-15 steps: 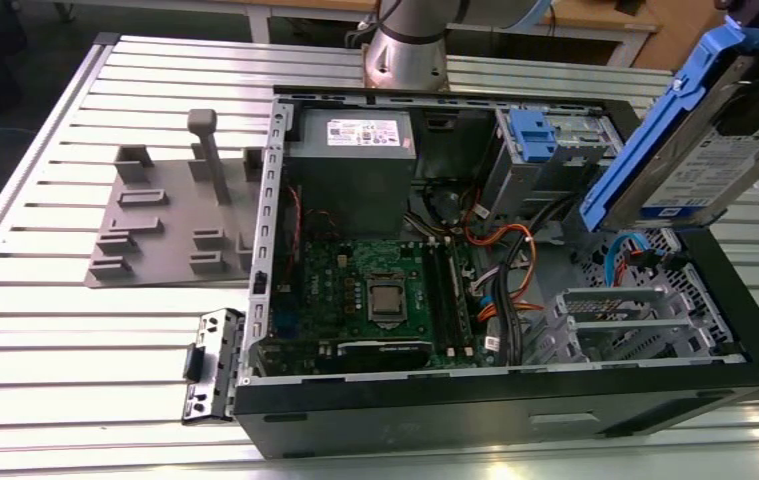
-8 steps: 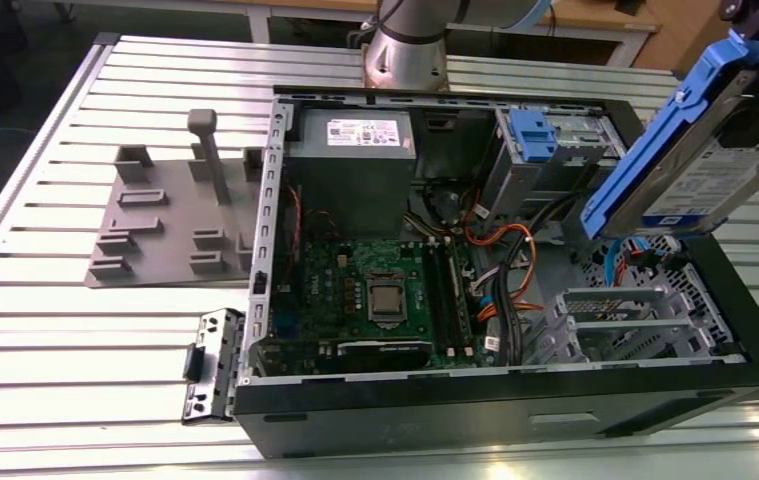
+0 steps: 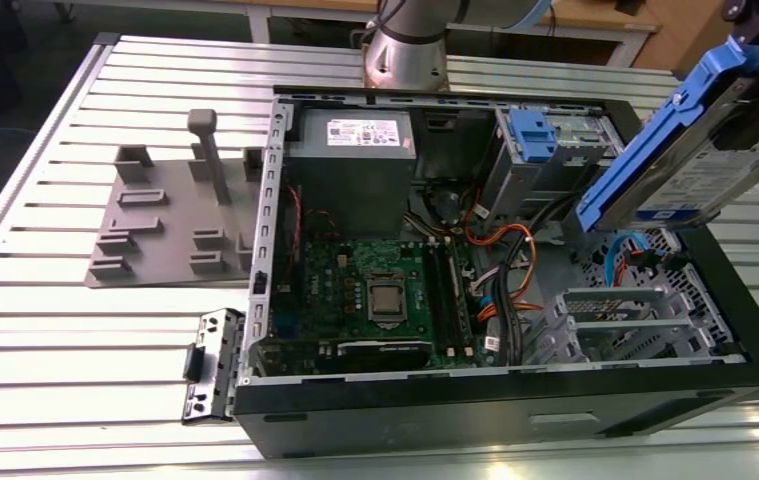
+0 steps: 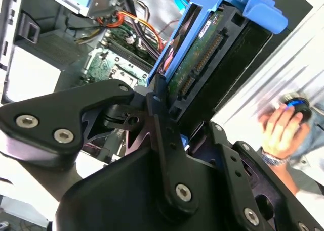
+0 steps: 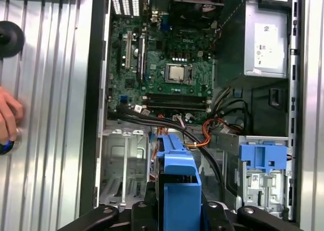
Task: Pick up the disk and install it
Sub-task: 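Pick up the disk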
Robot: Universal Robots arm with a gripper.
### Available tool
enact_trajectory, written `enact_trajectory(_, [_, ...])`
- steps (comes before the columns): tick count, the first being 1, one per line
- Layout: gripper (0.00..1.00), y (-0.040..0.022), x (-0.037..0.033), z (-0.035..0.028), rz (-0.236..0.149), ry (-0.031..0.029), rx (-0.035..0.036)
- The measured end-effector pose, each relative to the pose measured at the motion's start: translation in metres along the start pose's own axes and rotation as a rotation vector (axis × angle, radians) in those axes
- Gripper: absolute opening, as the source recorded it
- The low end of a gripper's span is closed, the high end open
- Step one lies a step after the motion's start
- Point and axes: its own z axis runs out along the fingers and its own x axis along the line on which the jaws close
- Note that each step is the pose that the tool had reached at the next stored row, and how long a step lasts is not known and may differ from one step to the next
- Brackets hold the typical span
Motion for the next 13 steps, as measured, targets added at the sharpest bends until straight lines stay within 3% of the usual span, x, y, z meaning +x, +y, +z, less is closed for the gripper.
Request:
enact_trajectory(6, [0.36, 0.0007, 0.0129, -0.0009, 0.003, -0.0001, 0.0003])
enact_trajectory(13, [0.36, 0.0009, 0.0203, 0.0009, 0.031, -0.0012, 0.0030])
